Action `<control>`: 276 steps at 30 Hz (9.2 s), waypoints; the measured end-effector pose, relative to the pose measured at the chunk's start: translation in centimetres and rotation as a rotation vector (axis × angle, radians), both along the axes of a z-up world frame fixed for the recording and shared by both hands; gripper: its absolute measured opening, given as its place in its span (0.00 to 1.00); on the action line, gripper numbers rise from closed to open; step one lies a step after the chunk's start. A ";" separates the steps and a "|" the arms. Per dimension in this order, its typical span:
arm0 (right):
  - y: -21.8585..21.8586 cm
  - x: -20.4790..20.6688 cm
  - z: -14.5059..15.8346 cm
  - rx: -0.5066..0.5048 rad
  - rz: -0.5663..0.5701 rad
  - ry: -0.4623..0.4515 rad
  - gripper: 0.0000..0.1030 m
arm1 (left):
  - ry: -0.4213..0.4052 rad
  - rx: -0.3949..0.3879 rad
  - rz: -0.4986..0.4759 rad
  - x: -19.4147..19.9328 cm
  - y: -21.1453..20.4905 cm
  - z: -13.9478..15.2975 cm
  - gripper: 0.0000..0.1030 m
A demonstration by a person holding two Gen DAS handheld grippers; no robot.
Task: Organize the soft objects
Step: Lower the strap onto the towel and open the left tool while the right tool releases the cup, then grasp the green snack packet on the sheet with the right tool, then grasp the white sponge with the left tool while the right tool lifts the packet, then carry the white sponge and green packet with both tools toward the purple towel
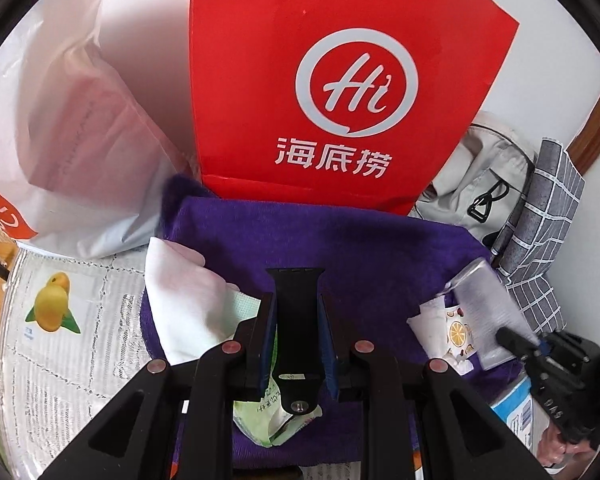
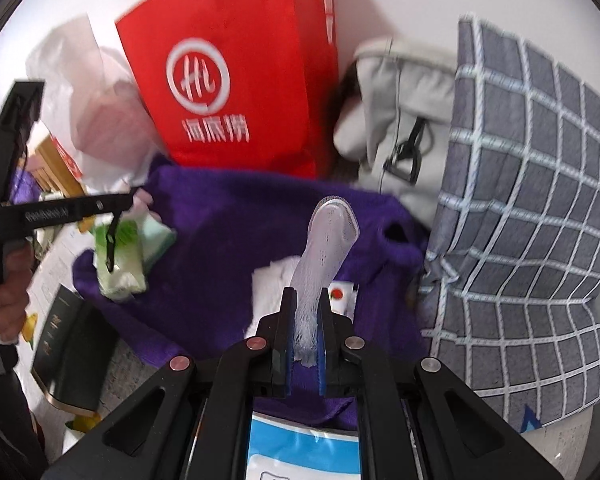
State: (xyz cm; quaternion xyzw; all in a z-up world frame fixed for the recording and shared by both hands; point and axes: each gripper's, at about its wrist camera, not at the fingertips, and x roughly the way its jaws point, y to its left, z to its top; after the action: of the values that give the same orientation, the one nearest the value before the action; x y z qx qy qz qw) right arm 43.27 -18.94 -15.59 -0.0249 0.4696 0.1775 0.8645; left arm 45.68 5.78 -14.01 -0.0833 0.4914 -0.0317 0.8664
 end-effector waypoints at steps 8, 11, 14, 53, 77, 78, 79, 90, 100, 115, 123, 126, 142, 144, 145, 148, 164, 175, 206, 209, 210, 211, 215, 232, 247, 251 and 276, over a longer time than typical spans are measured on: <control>0.3 0.1 -1.2 -0.018 0.003 0.038 0.10 | 0.023 0.002 0.010 0.3 0.3 -0.7 0.20; 0.2 -0.1 -1.2 -0.021 0.005 0.037 0.12 | 0.030 -0.005 0.009 0.4 0.3 -0.9 0.20; 0.2 -0.1 -1.3 -0.021 0.000 0.039 0.12 | 0.031 -0.007 0.006 0.4 0.2 -0.9 0.20; 2.9 -18.7 3.8 0.036 0.049 -0.068 0.39 | -0.052 0.017 0.007 -14.1 1.6 5.9 0.41; 9.8 -23.7 -4.1 -0.226 0.110 0.015 0.31 | -0.043 0.022 0.039 -21.5 6.2 2.4 0.41; 9.9 -23.6 -4.3 -0.227 0.110 0.012 0.30 | -0.043 0.021 0.039 -21.6 6.3 2.3 0.41; 9.8 -23.7 -4.3 -0.223 0.105 -0.005 0.26 | -0.042 0.019 0.039 -21.7 6.4 2.2 0.41; 6.5 -24.6 -1.6 -0.041 0.055 -0.017 0.02 | -0.027 0.021 0.033 -23.5 5.7 1.8 0.41; 8.3 -23.6 -2.7 -0.131 0.101 -0.011 0.38 | -0.020 0.009 0.019 -24.6 4.9 1.3 0.41; 8.4 -21.7 -4.4 -0.121 0.051 0.009 0.36 | -0.014 -0.022 0.037 -24.5 6.8 -0.1 0.41; 6.6 -24.2 -1.0 -0.029 0.028 -0.062 0.35 | 0.013 -0.045 0.017 -25.9 5.1 -0.6 0.41; 5.4 -25.7 0.3 -0.008 0.018 -0.092 0.35 | 0.025 -0.056 -0.011 -26.5 3.4 -0.7 0.42; -2.8 -31.7 0.8 -0.068 -0.136 -0.142 0.35 | 0.114 -0.050 -0.026 -25.4 -5.3 -4.4 0.75; -3.7 -31.9 0.5 -0.070 -0.157 -0.139 0.35 | 0.118 -0.045 -0.029 -25.2 -5.8 -4.5 0.77; -4.1 -31.9 0.4 -0.069 -0.161 -0.134 0.35 | 0.124 -0.040 -0.034 -25.0 -6.1 -4.5 0.78; -5.0 -31.9 0.0 -0.067 -0.176 -0.130 0.35 | 0.141 -0.009 -0.048 -24.6 -7.4 -4.9 0.78; -6.9 -31.0 -2.4 -0.034 -0.192 -0.080 0.35 | 0.055 0.021 -0.041 -23.7 -8.1 -4.1 0.65; -7.0 -30.6 -4.4 -0.039 -0.198 -0.026 0.35 | 0.029 0.025 -0.050 -24.9 -7.0 -3.8 0.29; -4.6 -29.1 5.1 0.003 -0.163 -0.184 0.35 | -0.115 0.022 0.008 -28.2 -1.6 3.8 0.29; -4.0 -28.5 6.0 0.003 -0.155 -0.201 0.35 | -0.132 0.031 0.010 -28.0 -1.5 4.5 0.29; -3.9 -28.3 6.1 0.002 -0.153 -0.203 0.35 | -0.138 0.035 0.010 -27.9 -1.4 4.8 0.29; -3.7 -28.0 6.4 0.001 -0.152 -0.207 0.35 | -0.142 0.037 0.010 -27.8 -1.4 5.0 0.29; -3.2 -27.2 7.1 0.001 -0.141 -0.219 0.35 | -0.160 0.043 0.003 -27.2 -1.4 5.8 0.29; -2.1 -22.0 8.5 0.056 -0.130 -0.258 0.36 | -0.190 0.055 -0.009 -23.4 -1.4 7.5 0.29; -1.2 -16.5 9.4 0.058 -0.120 -0.259 0.37 | -0.194 0.065 -0.019 -19.1 -1.4 8.4 0.29; -1.0 -14.9 9.3 0.061 -0.117 -0.247 0.38 | -0.185 0.055 -0.011 -17.8 -1.1 8.4 0.29; 1.7 -4.7 6.7 0.035 -0.033 -0.191 0.38 | -0.083 0.014 -0.035 -7.1 -2.0 5.3 0.29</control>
State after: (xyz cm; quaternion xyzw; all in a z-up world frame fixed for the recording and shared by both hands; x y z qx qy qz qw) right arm 38.56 -17.19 -8.89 -0.0190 0.3824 0.1682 0.9084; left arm 38.61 3.81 -8.66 -0.0673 0.4565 -0.0467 0.8860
